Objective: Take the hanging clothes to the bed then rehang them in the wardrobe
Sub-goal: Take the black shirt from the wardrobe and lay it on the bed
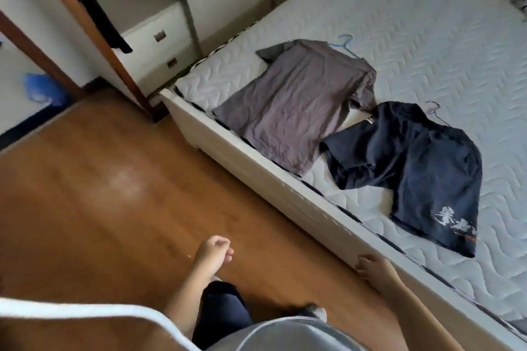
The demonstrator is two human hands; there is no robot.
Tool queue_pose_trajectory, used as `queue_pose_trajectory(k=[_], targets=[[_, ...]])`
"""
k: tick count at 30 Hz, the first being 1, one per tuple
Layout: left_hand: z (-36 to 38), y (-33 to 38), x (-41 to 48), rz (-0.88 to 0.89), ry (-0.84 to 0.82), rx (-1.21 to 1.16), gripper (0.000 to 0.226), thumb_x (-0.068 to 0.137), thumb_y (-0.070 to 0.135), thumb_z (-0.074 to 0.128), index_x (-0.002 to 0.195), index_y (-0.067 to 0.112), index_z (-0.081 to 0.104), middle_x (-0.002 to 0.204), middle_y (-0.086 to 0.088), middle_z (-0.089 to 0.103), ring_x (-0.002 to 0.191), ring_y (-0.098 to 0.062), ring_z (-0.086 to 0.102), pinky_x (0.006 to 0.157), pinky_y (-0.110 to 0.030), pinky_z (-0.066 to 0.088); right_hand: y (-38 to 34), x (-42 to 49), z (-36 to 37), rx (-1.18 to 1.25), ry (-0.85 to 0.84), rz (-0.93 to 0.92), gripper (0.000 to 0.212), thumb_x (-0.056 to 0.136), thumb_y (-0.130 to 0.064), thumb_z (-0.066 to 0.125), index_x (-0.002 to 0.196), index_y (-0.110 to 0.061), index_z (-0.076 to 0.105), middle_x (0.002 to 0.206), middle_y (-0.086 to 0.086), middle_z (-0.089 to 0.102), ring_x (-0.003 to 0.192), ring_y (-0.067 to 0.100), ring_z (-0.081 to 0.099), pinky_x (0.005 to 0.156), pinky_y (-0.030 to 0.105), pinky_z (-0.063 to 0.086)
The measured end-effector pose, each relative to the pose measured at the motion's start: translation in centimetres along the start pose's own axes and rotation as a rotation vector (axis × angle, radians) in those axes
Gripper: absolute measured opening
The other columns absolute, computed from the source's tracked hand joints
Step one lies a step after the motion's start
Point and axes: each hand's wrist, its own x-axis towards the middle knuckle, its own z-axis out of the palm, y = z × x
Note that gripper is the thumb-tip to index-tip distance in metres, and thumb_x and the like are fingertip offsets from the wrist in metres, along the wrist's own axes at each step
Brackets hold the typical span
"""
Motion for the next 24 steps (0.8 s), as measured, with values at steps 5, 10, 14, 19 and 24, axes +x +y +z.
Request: queue_pose_trajectory(k=[5, 10, 14, 19, 24], targets=[[-12.2, -1.7, 4.3, -0.033, 0.078, -0.168, 0.016, 0.095, 0.013, 0.042, 0.086, 0.011, 0.055, 0.073, -0.001, 0.060, 0.068, -0.017, 0.056, 0.049, -0.022, 0.037, -13.6, -0.9, 11.0, -0.192, -0.095, -0.167, 0.020, 0.087, -0.009, 0.045, 0.096, -0.004, 0.062, 0.088, 0.018, 0.066, 0.084, 0.034, 0.063, 0.068, 0.034, 0.042], [-23.3, -2.1, 8.3, -0.047, 0.212, -0.277, 0.017, 0.095, 0.013, 0.040, 0.100, 0.009, 0.056, 0.084, -0.001, 0.061, 0.083, -0.019, 0.060, 0.065, -0.023, 0.038, -26.4, -2.4, 23.1, -0.366, -0.261, -0.363, 0.024, 0.088, -0.006, 0.044, 0.095, 0.009, 0.062, 0.078, 0.014, 0.060, 0.075, 0.026, 0.057, 0.075, 0.038, 0.048], [-28.6, -0.1, 12.5, -0.074, 0.241, -0.378, 0.015, 0.094, 0.011, 0.040, 0.093, 0.011, 0.055, 0.079, -0.001, 0.061, 0.075, -0.017, 0.060, 0.062, -0.022, 0.037, -35.4, -2.2, 28.9, -0.343, -0.337, -0.412, 0.014, 0.088, -0.010, 0.048, 0.090, -0.008, 0.061, 0.080, 0.008, 0.062, 0.081, 0.025, 0.059, 0.073, 0.029, 0.042], [-33.7, 8.4, 20.6, -0.049, 0.209, -0.444, 0.025, 0.092, 0.003, 0.039, 0.074, 0.014, 0.052, 0.075, -0.008, 0.060, 0.062, -0.014, 0.056, 0.059, -0.021, 0.043, -45.0, 3.3, 31.3, -0.179, -0.302, -0.389, 0.013, 0.091, -0.011, 0.049, 0.099, -0.008, 0.059, 0.084, 0.008, 0.062, 0.074, 0.022, 0.059, 0.062, 0.021, 0.049], [-41.1, 21.9, 28.2, 0.138, 0.198, -0.313, 0.026, 0.092, 0.004, 0.038, 0.076, 0.019, 0.053, 0.083, -0.008, 0.062, 0.069, -0.017, 0.059, 0.077, -0.032, 0.047, -58.6, 9.9, 31.6, 0.002, -0.223, -0.340, 0.021, 0.092, -0.006, 0.047, 0.108, 0.003, 0.056, 0.085, 0.013, 0.062, 0.068, 0.021, 0.056, 0.060, 0.025, 0.044]])
